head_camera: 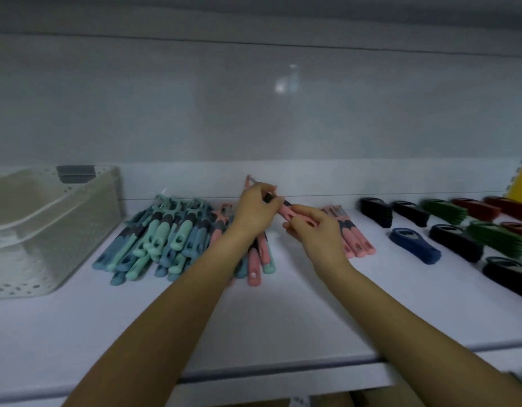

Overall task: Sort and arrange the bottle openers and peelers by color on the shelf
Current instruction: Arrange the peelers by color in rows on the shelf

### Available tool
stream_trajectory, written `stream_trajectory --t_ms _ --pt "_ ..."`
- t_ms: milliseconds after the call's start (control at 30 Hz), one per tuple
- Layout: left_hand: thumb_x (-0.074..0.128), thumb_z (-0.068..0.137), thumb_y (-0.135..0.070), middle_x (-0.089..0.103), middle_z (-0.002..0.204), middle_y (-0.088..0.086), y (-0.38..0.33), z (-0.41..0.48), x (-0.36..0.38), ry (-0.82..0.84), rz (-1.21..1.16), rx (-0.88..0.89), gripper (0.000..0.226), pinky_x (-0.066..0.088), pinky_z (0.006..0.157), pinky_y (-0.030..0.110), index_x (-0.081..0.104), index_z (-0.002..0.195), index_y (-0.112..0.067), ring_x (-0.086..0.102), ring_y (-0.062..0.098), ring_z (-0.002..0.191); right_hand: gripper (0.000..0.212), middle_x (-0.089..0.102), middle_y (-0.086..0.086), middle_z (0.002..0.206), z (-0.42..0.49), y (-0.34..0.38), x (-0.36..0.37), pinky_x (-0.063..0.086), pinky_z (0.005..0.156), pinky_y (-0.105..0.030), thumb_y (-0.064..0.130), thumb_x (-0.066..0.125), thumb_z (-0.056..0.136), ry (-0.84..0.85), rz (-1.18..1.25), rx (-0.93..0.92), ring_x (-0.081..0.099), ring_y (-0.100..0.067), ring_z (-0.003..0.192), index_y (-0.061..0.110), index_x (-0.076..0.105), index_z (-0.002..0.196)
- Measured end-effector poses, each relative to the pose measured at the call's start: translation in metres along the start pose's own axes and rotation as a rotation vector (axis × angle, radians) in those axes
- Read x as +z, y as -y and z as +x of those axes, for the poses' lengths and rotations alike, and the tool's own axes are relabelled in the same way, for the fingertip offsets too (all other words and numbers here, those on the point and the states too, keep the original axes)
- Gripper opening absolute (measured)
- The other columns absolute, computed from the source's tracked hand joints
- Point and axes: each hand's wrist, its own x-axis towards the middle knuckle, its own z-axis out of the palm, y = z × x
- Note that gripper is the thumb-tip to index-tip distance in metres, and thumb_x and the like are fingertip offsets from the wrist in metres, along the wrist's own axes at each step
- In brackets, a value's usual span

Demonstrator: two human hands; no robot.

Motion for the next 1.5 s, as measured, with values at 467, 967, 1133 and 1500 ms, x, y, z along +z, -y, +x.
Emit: stream_trajectory --t_ms 467,967,1133,1500 --pt "0.053 0.084 -0.002 0.066 0.102 0.021 -0.005 0.0 0.07 0.118 -0.352 -0.312 0.02 0.048 0.081 0.029 0.062 0.101 0.003 0.06 0.029 0.095 0.033 0.057 -0.008 0.109 0.015 -0.014 -0.098 0.042 0.071 -0.024 0.004 0.04 0.092 -0.137 -0.591 -0.22 0.055 -0.02 0.091 0.01 0.055 0.12" --pt "0.041 0.089 0.007 0.057 0.127 0.013 0.006 -0.015 0.07 0.212 0.307 0.035 0.035 0.04 0.091 0.023 0.064 0.114 -0.003 0.057 0.027 0.111 0.052 0.056 0.0 0.115 -0.001 -0.036 -0.081 0.022 0.109 -0.039 0.05 0.034 0.078 0.317 -1.202 -0.451 0.043 -0.021 0.11 0.026 0.057 0.117" --pt "0.046 0.091 -0.005 0.051 0.12 0.014 0.023 -0.005 0.056 0.196 0.643 0.06 0.029 0.044 0.092 0.035 0.061 0.114 -0.013 0.052 0.031 0.109 0.047 0.058 -0.003 0.112 0.001 -0.04 -0.083 0.014 0.113 -0.038 0.041 0.033 0.082 0.309 -1.188 -0.462 0.039 -0.023 0.119 0.022 0.059 0.116" --pt "0.044 0.094 -0.01 0.059 0.093 0.011 0.017 -0.011 0.054 0.18 0.276 -0.154 0.018 0.04 0.033 0.021 0.058 0.105 -0.014 0.05 0.018 0.044 0.027 0.068 0.002 0.088 -0.003 -0.037 -0.084 0.019 0.097 -0.025 0.03 0.048 0.085 0.208 -1.081 -0.614 0.06 -0.024 0.093 0.02 0.07 0.097"
